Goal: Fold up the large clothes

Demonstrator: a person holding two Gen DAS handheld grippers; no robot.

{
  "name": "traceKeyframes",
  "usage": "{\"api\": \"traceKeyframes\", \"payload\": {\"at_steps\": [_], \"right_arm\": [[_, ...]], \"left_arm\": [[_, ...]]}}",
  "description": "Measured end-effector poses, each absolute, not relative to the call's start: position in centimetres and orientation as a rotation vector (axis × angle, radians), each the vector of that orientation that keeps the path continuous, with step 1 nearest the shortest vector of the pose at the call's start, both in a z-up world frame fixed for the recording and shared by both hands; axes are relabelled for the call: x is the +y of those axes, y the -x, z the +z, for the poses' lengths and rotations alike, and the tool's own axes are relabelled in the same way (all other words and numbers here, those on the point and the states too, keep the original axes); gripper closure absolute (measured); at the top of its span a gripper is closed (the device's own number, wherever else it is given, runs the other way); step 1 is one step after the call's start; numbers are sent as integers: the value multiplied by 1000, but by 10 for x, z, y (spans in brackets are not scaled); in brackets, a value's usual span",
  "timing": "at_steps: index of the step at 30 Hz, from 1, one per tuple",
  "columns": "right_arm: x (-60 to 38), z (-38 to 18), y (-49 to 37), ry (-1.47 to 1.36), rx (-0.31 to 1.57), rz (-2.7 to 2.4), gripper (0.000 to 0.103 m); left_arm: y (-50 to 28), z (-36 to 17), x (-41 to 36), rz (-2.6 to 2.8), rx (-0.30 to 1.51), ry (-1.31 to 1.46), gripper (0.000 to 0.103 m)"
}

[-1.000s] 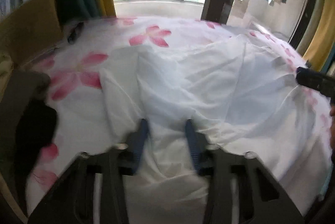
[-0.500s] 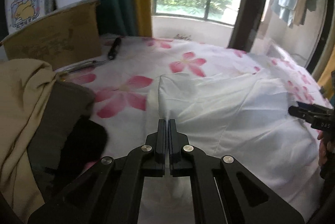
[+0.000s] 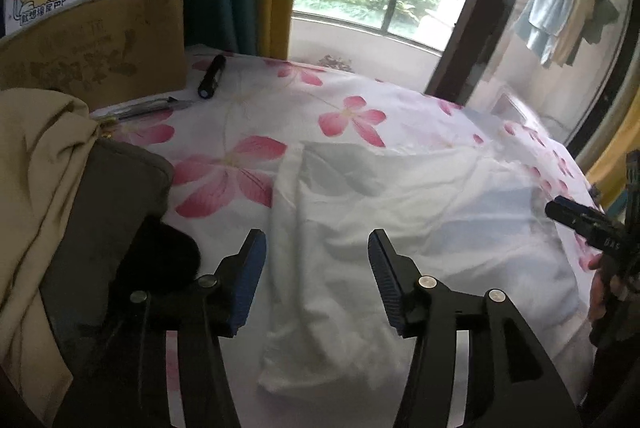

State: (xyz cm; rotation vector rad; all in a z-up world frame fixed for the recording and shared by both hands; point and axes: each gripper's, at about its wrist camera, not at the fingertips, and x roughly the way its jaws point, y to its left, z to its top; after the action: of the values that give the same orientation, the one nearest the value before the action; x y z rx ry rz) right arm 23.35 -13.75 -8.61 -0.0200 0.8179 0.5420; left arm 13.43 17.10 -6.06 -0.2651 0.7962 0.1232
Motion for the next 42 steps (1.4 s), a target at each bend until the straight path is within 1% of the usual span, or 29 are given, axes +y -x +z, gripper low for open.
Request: {"api": "traceKeyframes", "payload": {"at_steps": [3,4,7,8,12,17,23,26,29,33,34,42], "right_arm": [[-141,-86,-218,39,840,575,22],[-140,-88,-215,52,849,583,22],[-137,-101,-202,111,872,589,22],[-137,-105,-199,125,877,582,22],[-138,-121,-187,180,880,561,21],[-148,-117,-182,165,880,572,20],[-160,-91,-190,117,817,576,20],[-163,-82,-202,78,799,584,20],[-159,-79,-215,61,789,592,20],[-154,-82,-228,19,787,643,20],[-153,-84,-231,5,794,657,20],[-143,-114,-260,-14,879,639,20]], "left_arm": [[-127,-69,164,94,816,267,37],[-126,-74,162,91,830,263,36],[-120,-90,158,95,890,258,36],[-116,-90,155,99,868,236,36],[-108,-90,149,107,893,192,36],[-101,-86,153,77,876,218,36],[-116,-71,170,129,814,258,34],[-133,-72,177,155,825,254,32],[-152,-87,188,135,867,317,29],[-163,-89,189,98,866,345,20],[-166,-90,189,72,867,368,20],[-188,-95,161,-172,894,444,19]]}}
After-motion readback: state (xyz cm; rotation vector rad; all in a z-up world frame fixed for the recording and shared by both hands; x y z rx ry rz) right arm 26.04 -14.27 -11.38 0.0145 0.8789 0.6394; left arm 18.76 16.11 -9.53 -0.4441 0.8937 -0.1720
